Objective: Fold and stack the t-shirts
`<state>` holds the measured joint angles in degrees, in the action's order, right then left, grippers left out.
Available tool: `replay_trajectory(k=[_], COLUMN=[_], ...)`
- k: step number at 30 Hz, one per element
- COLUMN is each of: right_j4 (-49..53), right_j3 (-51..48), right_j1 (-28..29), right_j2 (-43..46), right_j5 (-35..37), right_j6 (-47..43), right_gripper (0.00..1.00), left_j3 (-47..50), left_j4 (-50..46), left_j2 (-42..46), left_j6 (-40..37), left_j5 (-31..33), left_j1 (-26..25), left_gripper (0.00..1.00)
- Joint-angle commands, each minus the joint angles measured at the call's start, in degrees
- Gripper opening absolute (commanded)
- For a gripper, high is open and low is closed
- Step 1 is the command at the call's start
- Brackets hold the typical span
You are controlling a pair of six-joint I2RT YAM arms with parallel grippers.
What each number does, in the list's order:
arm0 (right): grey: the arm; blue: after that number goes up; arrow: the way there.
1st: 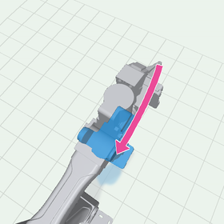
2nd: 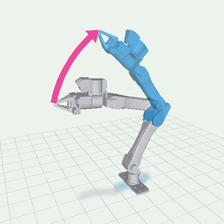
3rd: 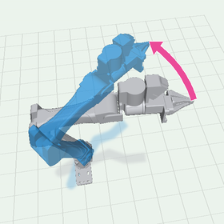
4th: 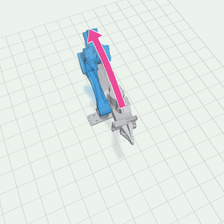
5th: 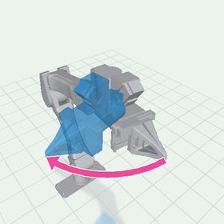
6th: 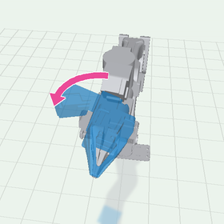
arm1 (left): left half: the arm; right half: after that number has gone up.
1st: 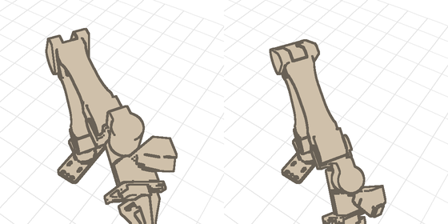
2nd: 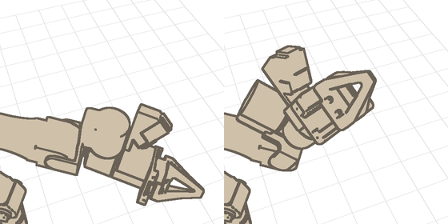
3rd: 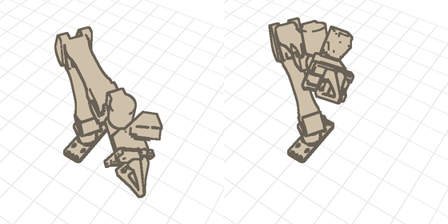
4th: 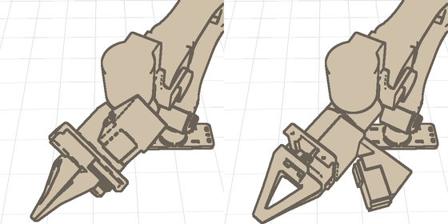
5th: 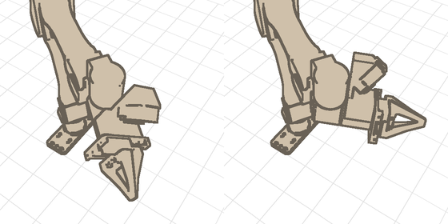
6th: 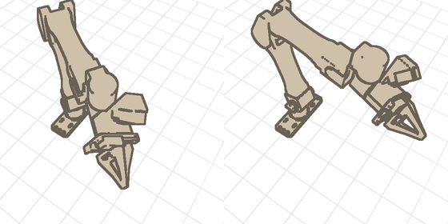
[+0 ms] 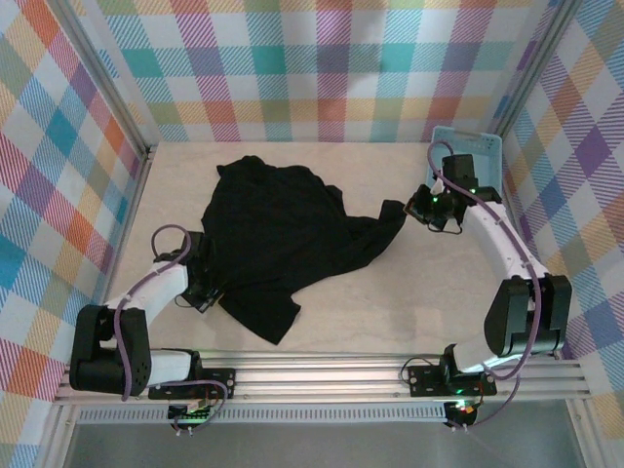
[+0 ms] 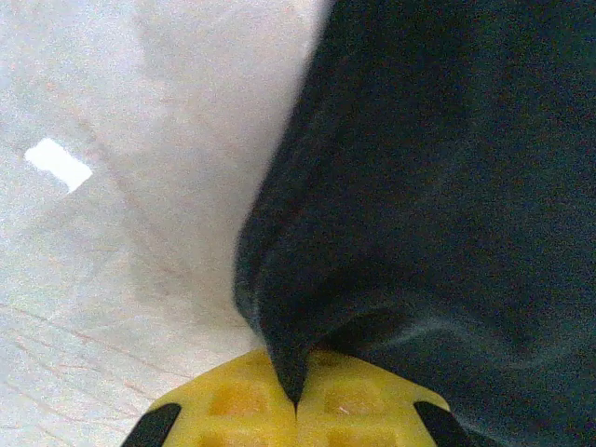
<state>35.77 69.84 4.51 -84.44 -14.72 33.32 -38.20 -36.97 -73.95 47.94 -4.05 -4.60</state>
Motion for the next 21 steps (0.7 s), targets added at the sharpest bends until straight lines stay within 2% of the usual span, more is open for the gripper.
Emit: replay_trajectory(k=[1, 8, 16, 21], right_j4=[-0.9, 4.5, 8.7, 9.2], right_j3=[2.9, 20.9, 42.1, 47.3], right_j1=[0.1, 0.1, -0.2, -0.2], right_j2=[2.7, 5.9, 8.4, 12.4], right_j5=[-4.0, -5.5, -5.7, -4.7], right_j6=[-2.1, -2.1, 1.4, 1.1], right_gripper=[0.0, 0.0, 0.0, 0.0], left_j3=[-10.3, -38.4, -65.4, -78.0], left_j4=[-2.7, -9.3, -7.8, -6.8], left_j2=[3.8, 6.5, 3.6, 4.2], left_j6=[-0.6, 0.6, 6.2, 7.3], left_j5=[-1.9, -6.1, -10.6, -9.2], left_j1=[1.1, 4.3, 9.4, 11.0], left_gripper=[0.0, 0.0, 0.0, 0.0])
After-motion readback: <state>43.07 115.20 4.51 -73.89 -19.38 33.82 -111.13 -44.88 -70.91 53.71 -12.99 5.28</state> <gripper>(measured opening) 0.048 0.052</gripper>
